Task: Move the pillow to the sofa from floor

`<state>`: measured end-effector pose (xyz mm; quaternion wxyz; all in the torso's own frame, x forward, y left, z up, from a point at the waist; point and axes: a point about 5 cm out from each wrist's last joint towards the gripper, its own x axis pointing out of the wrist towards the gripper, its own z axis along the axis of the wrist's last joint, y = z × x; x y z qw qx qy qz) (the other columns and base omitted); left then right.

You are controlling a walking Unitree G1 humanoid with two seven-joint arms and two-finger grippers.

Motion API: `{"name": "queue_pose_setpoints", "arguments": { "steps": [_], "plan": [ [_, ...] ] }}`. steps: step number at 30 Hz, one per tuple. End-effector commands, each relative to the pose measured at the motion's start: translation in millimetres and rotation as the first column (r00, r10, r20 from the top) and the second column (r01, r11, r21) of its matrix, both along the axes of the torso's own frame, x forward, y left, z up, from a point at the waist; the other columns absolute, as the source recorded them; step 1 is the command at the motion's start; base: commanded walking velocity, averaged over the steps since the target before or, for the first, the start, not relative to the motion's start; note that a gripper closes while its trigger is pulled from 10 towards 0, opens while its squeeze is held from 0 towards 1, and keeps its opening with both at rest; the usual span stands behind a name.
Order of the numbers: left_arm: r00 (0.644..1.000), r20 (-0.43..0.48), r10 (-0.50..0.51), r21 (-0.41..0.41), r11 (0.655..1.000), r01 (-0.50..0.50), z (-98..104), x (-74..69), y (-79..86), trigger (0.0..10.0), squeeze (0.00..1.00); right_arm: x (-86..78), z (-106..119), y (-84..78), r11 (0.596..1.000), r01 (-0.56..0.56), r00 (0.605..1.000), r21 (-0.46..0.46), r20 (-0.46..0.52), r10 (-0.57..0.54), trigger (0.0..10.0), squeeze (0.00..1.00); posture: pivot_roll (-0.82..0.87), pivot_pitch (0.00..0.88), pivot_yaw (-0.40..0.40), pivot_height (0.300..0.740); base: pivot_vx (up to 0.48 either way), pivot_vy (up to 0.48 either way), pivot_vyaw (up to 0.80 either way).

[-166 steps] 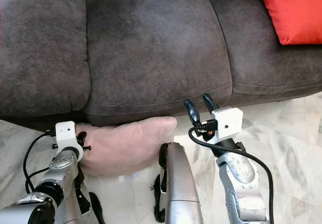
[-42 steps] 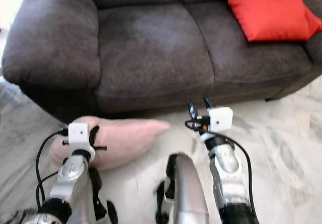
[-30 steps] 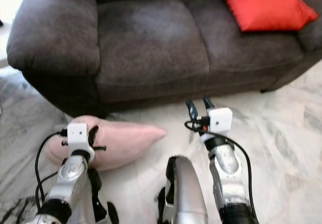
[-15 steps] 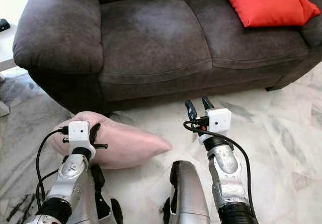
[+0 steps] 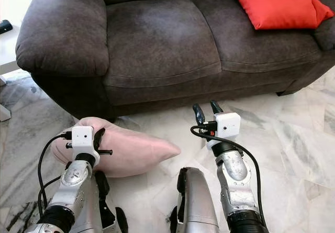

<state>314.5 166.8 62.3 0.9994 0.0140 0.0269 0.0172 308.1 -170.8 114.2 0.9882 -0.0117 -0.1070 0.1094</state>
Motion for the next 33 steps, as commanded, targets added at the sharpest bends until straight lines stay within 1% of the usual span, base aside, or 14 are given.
{"name": "queue_pose_setpoints", "arguments": {
  "steps": [1, 6, 20, 28, 33],
  "plan": [
    [0.994, 0.106, -0.014, 0.010, 1.000, 0.013, 19.7, 5.8, -1.6, 10.0, 0.00, -0.5, -4.0, -1.8, 1.000, 0.012, 1.000, 0.001, -0.014, -0.012, 10.0, 0.00, -0.08, 0.183, -0.023, 0.540, 0.000, 0.000, 0.00],
    [0.995, 0.101, -0.015, 0.010, 1.000, 0.014, 19.1, 6.1, -1.9, 10.0, 0.00, -0.1, -5.2, -2.1, 1.000, 0.016, 1.000, 0.000, -0.018, -0.016, 10.0, 0.00, -0.08, 0.189, -0.022, 0.570, 0.000, 0.000, 0.00],
    [0.995, 0.101, -0.014, 0.012, 1.000, 0.013, 19.7, 6.6, -0.8, 10.0, 0.00, 0.3, -5.6, -0.6, 1.000, 0.015, 1.000, 0.003, -0.018, -0.015, 10.0, 0.00, -0.08, 0.194, -0.020, 0.625, 0.000, 0.000, 0.00],
    [0.994, 0.109, -0.018, 0.016, 1.000, 0.017, 21.8, 7.3, -0.8, 10.0, 0.00, 0.5, -5.8, 0.1, 1.000, 0.016, 1.000, 0.007, -0.016, -0.016, 10.0, 0.00, -0.07, 0.193, -0.016, 0.690, 0.000, 0.000, 0.00],
    [0.993, 0.113, -0.022, 0.018, 1.000, 0.020, 23.2, 7.8, -0.8, 10.0, 0.00, 0.7, -5.7, 0.4, 1.000, 0.016, 1.000, 0.008, -0.016, -0.016, 10.0, 0.00, -0.07, 0.193, -0.015, 0.720, 0.000, 0.000, 0.00]
  ]
}}
